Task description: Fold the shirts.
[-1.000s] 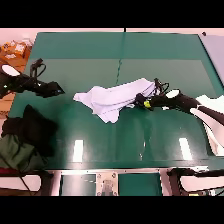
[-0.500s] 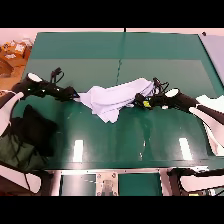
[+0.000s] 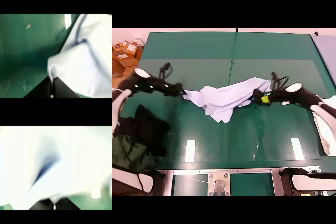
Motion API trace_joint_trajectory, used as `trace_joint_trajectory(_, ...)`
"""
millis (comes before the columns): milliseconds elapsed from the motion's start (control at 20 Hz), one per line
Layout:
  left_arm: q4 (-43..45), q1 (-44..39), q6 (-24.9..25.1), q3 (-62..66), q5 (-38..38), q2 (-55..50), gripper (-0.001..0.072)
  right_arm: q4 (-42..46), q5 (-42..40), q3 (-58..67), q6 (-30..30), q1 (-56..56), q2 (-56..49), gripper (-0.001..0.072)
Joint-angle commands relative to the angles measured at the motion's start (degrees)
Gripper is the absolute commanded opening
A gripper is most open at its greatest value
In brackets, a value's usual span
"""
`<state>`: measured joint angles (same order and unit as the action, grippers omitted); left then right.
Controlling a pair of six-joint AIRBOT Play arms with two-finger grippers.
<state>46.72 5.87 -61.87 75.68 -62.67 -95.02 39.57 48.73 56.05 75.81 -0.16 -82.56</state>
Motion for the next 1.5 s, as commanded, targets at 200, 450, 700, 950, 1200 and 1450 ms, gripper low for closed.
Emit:
trace_joint_trajectory(200,-0.6,5.6,-1.8,19.0,-5.2,20.5,0.0025,-0.2,13.8,21.7,2.9,-14.9,21.9,0.0017)
trace_joint_trajectory(450,-0.5,5.6,-2.6,34.5,1.9,36.0,0.0025,-0.1,11.6,41.1,5.9,-23.6,34.8,0.0017)
trace_joint_trajectory(700,1.1,5.6,-2.6,40.7,5.3,45.9,0.0025,0.1,3.5,50.4,6.1,-31.0,41.6,0.0016)
trace_joint_trajectory(950,13.3,5.6,-10.1,39.3,1.6,45.1,0.0025,3.6,4.0,48.9,6.1,-31.5,40.9,0.0017)
trace_joint_trajectory(1200,6.3,5.6,-10.0,30.0,-6.9,33.8,0.0026,3.5,5.0,32.9,3.6,-30.9,36.5,0.0017)
trace_joint_trajectory(1450,0.6,1.0,-3.9,18.4,-4.7,15.3,0.0027,2.9,-2.0,13.6,-3.8,-24.2,22.7,0.0017)
